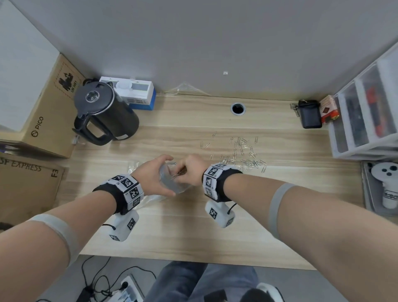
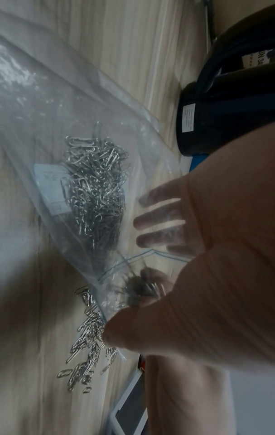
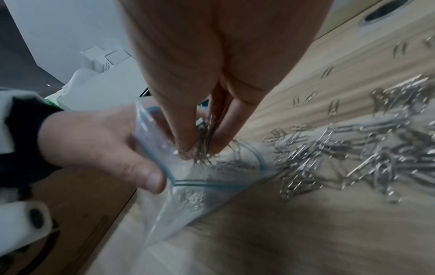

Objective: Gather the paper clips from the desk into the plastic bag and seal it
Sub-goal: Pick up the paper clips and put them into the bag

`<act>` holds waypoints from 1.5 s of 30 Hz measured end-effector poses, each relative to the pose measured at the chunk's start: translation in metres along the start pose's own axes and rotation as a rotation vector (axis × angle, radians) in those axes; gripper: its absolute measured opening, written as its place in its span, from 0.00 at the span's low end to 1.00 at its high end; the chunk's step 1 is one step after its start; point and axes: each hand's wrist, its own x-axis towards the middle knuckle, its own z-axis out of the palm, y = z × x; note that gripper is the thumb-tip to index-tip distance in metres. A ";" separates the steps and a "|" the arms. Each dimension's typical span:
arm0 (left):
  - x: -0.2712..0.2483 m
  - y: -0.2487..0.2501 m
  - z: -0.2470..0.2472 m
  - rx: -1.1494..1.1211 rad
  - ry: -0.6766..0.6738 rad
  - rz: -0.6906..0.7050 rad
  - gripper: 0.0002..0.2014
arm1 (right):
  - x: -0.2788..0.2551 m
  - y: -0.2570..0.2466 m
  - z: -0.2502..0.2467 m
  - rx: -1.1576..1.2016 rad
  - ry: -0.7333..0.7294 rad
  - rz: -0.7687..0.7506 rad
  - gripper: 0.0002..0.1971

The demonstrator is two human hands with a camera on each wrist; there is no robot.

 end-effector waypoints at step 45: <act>0.032 0.030 -0.014 0.206 -0.143 -0.048 0.43 | -0.006 0.079 -0.047 -0.359 0.013 0.181 0.15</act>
